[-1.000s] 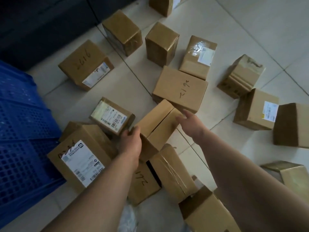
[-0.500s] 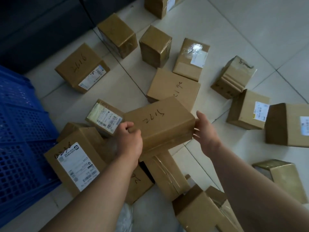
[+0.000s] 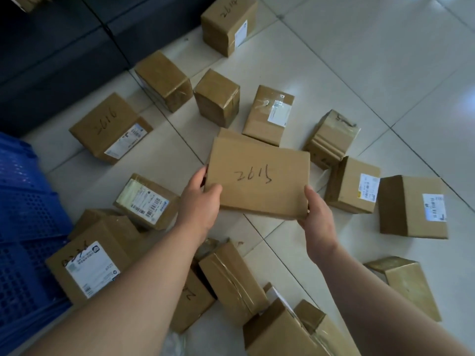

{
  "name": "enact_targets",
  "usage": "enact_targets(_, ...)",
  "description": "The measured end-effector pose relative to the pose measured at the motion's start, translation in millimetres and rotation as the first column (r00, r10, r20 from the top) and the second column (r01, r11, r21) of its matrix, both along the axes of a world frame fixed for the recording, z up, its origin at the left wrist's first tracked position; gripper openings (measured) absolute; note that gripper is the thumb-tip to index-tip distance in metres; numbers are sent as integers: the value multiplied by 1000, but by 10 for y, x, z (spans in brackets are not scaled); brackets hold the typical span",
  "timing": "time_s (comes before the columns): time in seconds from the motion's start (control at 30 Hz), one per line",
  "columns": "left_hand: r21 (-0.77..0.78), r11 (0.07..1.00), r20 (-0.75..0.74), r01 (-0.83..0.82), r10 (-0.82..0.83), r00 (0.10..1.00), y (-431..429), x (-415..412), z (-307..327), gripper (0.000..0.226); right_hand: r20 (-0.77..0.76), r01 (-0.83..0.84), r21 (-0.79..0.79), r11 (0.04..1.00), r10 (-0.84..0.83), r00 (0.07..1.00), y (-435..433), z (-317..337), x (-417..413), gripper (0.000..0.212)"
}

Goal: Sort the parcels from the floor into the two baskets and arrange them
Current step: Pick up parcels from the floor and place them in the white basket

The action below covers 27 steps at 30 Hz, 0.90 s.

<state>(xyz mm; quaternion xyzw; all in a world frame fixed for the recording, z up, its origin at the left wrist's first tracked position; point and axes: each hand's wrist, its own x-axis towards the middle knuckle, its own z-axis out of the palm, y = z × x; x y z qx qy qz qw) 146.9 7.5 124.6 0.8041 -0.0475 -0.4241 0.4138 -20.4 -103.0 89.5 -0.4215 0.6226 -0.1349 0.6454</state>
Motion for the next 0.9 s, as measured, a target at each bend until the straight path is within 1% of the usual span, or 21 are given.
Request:
enact_targets(0.07,-37,999,32,28,-27,999,-142,110,-28,51,44,0,-37,999,2,999,-110,3,72,21)
enact_targets(0.17,-77,996,54,40,-36,998,-319,303,-151,53,93,-29,-47,998,34,995,-262,-74,220,16)
enact_targets(0.2,-81,996,44,37,-33,998,-369,363,-206,53,105,-55,-47,997,59,993,-306,-129,265,18)
enact_targets(0.3,-60,997,11,49,-49,999,-488,521,-415,51,129,-149,-37,988,153,980,-389,-311,415,37)
enact_targets(0.37,-27,998,-36,51,-52,998,-516,606,-579,54,125,-170,14,985,167,978,-396,-442,493,38)
enact_targets(0.4,-13,998,-51,58,-59,997,-512,642,-667,52,120,-165,42,985,159,980,-382,-509,516,34)
enact_targets(0.47,-23,997,-70,77,-78,995,-511,679,-756,35,121,-139,88,986,128,984,-335,-643,539,26)
enact_targets(0.53,-55,996,-127,67,-73,989,-531,731,-865,26,140,-112,87,990,99,985,-294,-754,562,31)
enact_targets(0.57,-63,996,-157,65,-74,985,-543,746,-902,27,152,-105,76,992,92,984,-286,-799,576,36)
enact_targets(0.6,-69,995,-178,71,-82,981,-552,764,-932,37,163,-101,71,992,88,983,-285,-839,592,38)
enact_targets(0.67,-87,994,-195,71,-87,977,-561,800,-1064,68,171,-89,76,993,75,982,-284,-923,616,40)
enact_targets(0.7,-94,993,-185,74,-90,979,-554,808,-1122,76,168,-81,78,994,67,984,-283,-961,623,40)
enact_targets(0.73,-92,993,-175,80,-95,980,-539,818,-1177,75,160,-74,81,994,60,985,-278,-988,626,39)
enact_targets(0.77,-82,993,-174,89,-102,979,-533,795,-1165,68,151,-65,87,994,51,987,-267,-996,622,38)
enact_targets(0.87,-67,993,-189,94,-106,976,-475,734,-1099,29,138,-49,92,995,36,990,-215,-891,594,37)
enact_targets(0.9,-70,994,-190,80,-91,977,-447,723,-1082,19,131,-57,88,995,45,990,-190,-817,579,36)
